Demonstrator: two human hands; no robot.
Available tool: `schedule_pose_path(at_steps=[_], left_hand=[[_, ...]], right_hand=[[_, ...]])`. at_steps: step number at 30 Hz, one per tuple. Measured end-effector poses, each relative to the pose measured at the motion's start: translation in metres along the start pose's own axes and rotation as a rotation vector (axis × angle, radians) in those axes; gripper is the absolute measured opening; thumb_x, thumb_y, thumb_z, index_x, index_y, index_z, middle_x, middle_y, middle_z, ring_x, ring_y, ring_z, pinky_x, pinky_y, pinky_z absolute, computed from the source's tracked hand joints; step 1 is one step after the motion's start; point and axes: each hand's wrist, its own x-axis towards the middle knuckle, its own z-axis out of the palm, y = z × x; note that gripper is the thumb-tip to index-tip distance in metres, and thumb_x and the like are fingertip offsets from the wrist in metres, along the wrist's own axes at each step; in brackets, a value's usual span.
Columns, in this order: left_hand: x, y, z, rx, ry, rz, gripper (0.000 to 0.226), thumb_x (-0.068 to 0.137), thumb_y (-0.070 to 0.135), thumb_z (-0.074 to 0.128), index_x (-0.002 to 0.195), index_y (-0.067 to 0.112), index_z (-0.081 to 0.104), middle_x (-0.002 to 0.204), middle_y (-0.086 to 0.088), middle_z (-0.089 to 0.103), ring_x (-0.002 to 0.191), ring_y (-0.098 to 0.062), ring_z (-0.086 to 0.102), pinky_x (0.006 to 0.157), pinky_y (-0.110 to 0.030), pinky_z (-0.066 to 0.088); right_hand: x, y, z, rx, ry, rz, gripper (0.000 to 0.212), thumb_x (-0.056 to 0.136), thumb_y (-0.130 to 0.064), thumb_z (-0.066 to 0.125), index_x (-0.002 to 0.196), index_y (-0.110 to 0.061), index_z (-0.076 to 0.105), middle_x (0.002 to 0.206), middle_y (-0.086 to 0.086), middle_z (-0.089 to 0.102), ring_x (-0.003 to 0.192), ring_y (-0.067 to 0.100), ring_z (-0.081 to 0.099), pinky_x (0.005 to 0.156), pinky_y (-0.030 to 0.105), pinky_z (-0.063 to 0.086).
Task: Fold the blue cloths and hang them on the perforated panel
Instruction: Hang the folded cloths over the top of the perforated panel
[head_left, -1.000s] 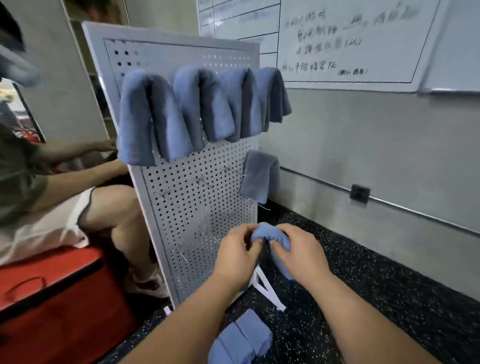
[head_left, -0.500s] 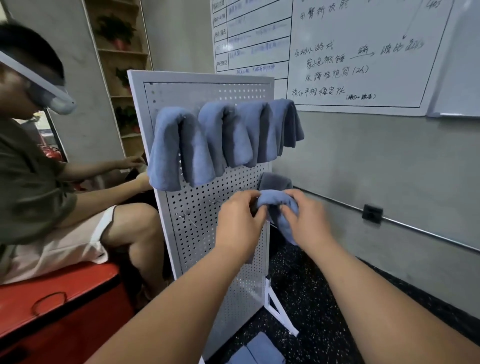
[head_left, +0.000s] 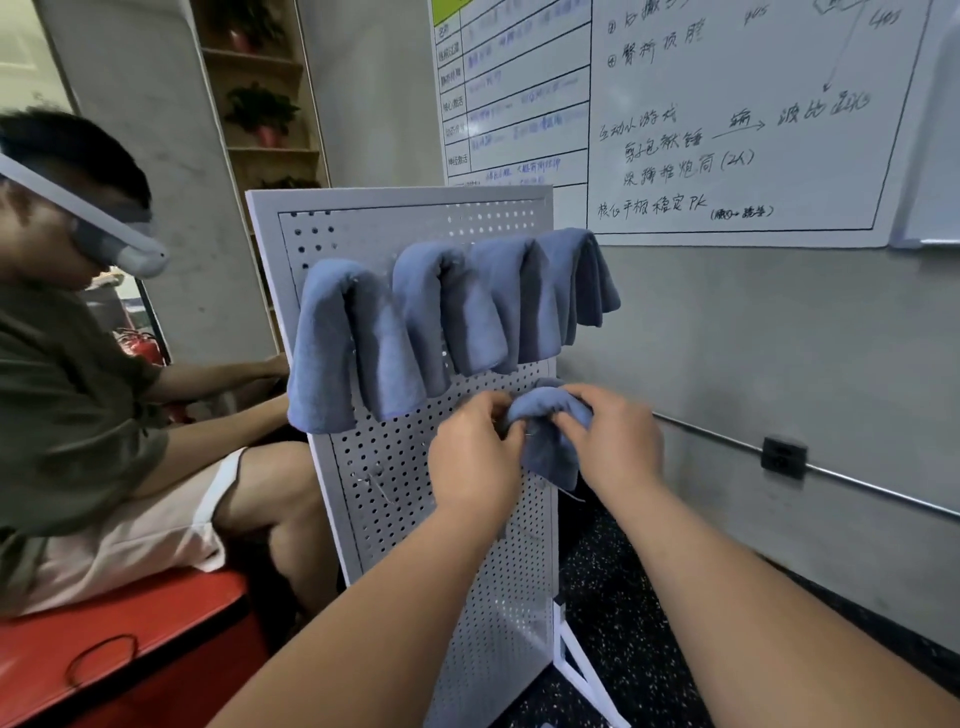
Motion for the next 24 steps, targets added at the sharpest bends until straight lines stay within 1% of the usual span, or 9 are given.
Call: schedule_pose_path(at_steps=[4,6,8,10,13,16,19,21,24], left_hand=[[0.009,-0.009,0.007,0.073,0.009,-0.041,0.023,0.095,0.040,0.071,0.117,0.037,0.069,0.103,0.016,0.075,0.095,-0.011,0.070,0.086,-0.036,0.058],[0.014,-0.014,0.011,0.100,0.017,-0.046,0.021,0.093,0.041,0.071,0.114,0.037,0.069,0.103,0.015,0.075,0.094,-0.012,0.071,0.087,-0.038,0.057],[0.016,-0.017,0.015,0.124,0.015,-0.057,0.020,0.091,0.040,0.070,0.110,0.036,0.070,0.100,0.014,0.075,0.092,-0.015,0.071,0.086,-0.039,0.058],[0.018,-0.020,0.019,0.140,0.007,-0.069,0.019,0.089,0.042,0.070,0.106,0.035,0.068,0.096,0.013,0.075,0.088,-0.016,0.071,0.084,-0.040,0.058],[0.017,-0.023,0.024,0.151,-0.001,-0.074,0.018,0.086,0.043,0.071,0.101,0.034,0.066,0.092,0.012,0.074,0.086,-0.017,0.070,0.087,-0.043,0.057],[0.014,-0.029,0.027,0.150,0.005,-0.061,0.020,0.084,0.041,0.074,0.101,0.033,0.067,0.092,0.012,0.074,0.087,-0.016,0.070,0.087,-0.043,0.056],[0.012,-0.033,0.031,0.129,0.007,-0.017,0.021,0.086,0.047,0.075,0.101,0.034,0.067,0.092,0.013,0.074,0.086,-0.015,0.070,0.086,-0.043,0.056],[0.011,-0.033,0.032,0.090,-0.004,-0.004,0.024,0.091,0.053,0.072,0.105,0.034,0.069,0.097,0.013,0.076,0.090,-0.014,0.071,0.090,-0.044,0.056],[0.009,-0.031,0.032,0.091,0.008,0.012,0.027,0.095,0.057,0.068,0.105,0.032,0.071,0.098,0.012,0.077,0.092,-0.015,0.071,0.091,-0.043,0.055]], right_hand=[[0.009,0.002,0.018,0.062,-0.013,-0.019,0.031,0.094,-0.036,0.074,0.124,-0.043,0.074,0.104,0.000,0.078,0.095,0.026,0.072,0.072,0.029,0.049],[0.012,0.007,0.028,0.077,-0.023,-0.028,0.029,0.094,-0.035,0.074,0.123,-0.039,0.074,0.103,0.003,0.077,0.095,0.028,0.072,0.076,0.035,0.057],[0.014,0.011,0.037,0.072,-0.053,-0.030,0.023,0.094,-0.035,0.071,0.117,-0.034,0.075,0.099,0.007,0.076,0.093,0.033,0.071,0.076,0.040,0.059],[0.015,0.017,0.045,0.071,-0.069,-0.038,0.023,0.094,-0.035,0.069,0.117,-0.032,0.074,0.099,0.010,0.075,0.093,0.037,0.071,0.074,0.040,0.057],[0.012,0.025,0.052,0.016,-0.110,-0.045,0.030,0.099,-0.039,0.068,0.129,-0.036,0.071,0.106,0.008,0.075,0.099,0.035,0.071,0.072,0.032,0.046],[0.006,0.032,0.055,-0.011,-0.160,-0.065,0.037,0.103,-0.041,0.065,0.140,-0.038,0.065,0.111,0.005,0.077,0.103,0.030,0.071,0.071,0.029,0.041],[0.003,0.035,0.058,-0.007,-0.201,-0.061,0.038,0.106,-0.045,0.058,0.144,-0.039,0.061,0.113,0.005,0.078,0.104,0.032,0.071,0.070,0.034,0.044],[0.002,0.036,0.061,0.000,-0.204,-0.049,0.037,0.108,-0.046,0.054,0.143,-0.038,0.061,0.111,0.006,0.078,0.102,0.033,0.071,0.071,0.037,0.047],[-0.001,0.036,0.064,0.002,-0.215,-0.033,0.036,0.109,-0.049,0.049,0.142,-0.039,0.061,0.109,0.006,0.078,0.099,0.033,0.071,0.068,0.037,0.046]])
